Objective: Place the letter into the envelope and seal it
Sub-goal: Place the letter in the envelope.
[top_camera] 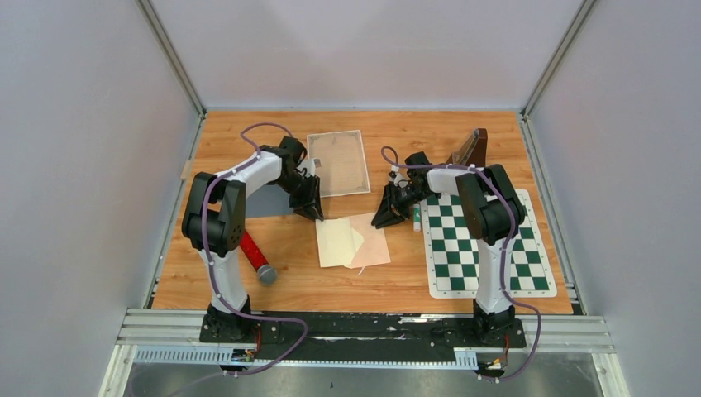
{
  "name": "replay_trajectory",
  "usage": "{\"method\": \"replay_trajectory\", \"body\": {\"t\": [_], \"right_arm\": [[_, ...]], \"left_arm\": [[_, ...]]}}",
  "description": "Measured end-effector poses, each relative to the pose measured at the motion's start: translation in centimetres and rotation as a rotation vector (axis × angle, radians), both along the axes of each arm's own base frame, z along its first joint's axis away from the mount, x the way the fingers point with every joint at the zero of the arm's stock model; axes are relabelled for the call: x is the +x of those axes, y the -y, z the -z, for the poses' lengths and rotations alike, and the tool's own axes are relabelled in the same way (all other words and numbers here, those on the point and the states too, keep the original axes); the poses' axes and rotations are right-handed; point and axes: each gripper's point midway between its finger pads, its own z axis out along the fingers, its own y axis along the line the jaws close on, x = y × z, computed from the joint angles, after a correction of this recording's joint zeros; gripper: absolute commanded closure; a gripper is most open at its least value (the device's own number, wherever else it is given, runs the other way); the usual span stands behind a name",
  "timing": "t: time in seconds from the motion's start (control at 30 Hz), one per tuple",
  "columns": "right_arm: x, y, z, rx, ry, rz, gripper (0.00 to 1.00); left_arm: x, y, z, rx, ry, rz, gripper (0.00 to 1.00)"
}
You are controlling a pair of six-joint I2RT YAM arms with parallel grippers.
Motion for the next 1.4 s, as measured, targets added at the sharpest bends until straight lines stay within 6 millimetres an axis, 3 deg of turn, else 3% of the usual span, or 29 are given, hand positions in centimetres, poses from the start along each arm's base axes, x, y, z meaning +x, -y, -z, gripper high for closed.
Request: {"method": "replay_trajectory", "body": {"t": [0.23,0.47,0.97,1.4], "right_arm": [[0.0,0.0,0.0,0.0,0.0,0.0,0.78],[0.0,0.0,0.0,0.0,-0.001,0.001,0.78],[0.1,0.0,0.1,0.003,0.001,0.002,0.78],[0.1,-0.1,0.1,0.005,0.001,0.001,0.78]], "left_arm": [[-1.2,0.6,0.3,-0.059,-0.042,0.01,0.72],[-2.0,0.9,0.5,-0.082,-0.075,0.013,0.99],[-4.9,0.4,1.9,-0.082,-0.177,0.006,1.0],[-5.2,-0.4,2.2,-0.038,-0.195,-0.003,1.0]]}}
